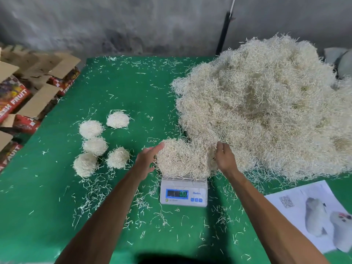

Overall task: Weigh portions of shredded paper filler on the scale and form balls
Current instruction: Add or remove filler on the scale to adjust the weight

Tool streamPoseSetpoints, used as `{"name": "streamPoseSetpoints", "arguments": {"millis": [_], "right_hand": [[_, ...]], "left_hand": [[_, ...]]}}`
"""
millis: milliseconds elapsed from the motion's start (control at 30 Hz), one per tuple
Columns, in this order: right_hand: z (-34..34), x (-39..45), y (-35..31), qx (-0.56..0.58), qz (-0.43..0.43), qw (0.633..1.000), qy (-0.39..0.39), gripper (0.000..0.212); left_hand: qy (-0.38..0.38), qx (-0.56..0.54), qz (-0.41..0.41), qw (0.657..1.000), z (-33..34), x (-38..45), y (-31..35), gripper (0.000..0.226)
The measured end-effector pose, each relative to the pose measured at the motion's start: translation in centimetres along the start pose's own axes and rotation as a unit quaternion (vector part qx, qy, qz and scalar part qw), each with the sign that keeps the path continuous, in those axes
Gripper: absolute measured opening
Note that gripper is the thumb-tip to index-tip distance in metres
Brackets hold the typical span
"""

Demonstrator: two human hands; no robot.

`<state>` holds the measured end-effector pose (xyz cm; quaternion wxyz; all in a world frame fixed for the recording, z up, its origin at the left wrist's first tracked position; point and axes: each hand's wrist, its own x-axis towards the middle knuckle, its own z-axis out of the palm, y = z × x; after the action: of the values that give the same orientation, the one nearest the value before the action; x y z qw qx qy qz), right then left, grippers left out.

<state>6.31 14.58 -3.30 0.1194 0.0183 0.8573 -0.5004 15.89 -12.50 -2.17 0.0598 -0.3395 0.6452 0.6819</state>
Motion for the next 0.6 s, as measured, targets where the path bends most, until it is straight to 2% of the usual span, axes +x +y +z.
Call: {"name": "streamPoseSetpoints", "arguments": {"millis": [133,233,300,433,600], "right_hand": [[0.0,0.1,0.0,0.012,0.008,1.0,0.01,0.055],[0.2,0.1,-0.1,0.017,0.009,1.0,0.007,0.056],[0.3,0.1,-0.3,0.019,0.004,1.0,0.004,0.055],[0.6,0.2,-0.5,0.018,0.003,1.0,-0.001,0.054],[0.8,0.4,-0.6,0.005,0.003,1.0,0.006,0.039]], "left_hand": [[-0.039,-0.053,0.012,0.998,-0.9,-0.4,0.2,0.096],[-0.061,-0.031,0.054,0.996,-1.4,-0.5,0.0,0.092],[-0.059,-0.052,0.041,0.996,-1.4,-0.3,-0.1,0.089],[-0.035,-0.095,-0.001,0.995,-1.0,0.0,0.1,0.097],[-0.03,-0.105,-0.027,0.994,-0.8,-0.1,0.1,0.064]]}}
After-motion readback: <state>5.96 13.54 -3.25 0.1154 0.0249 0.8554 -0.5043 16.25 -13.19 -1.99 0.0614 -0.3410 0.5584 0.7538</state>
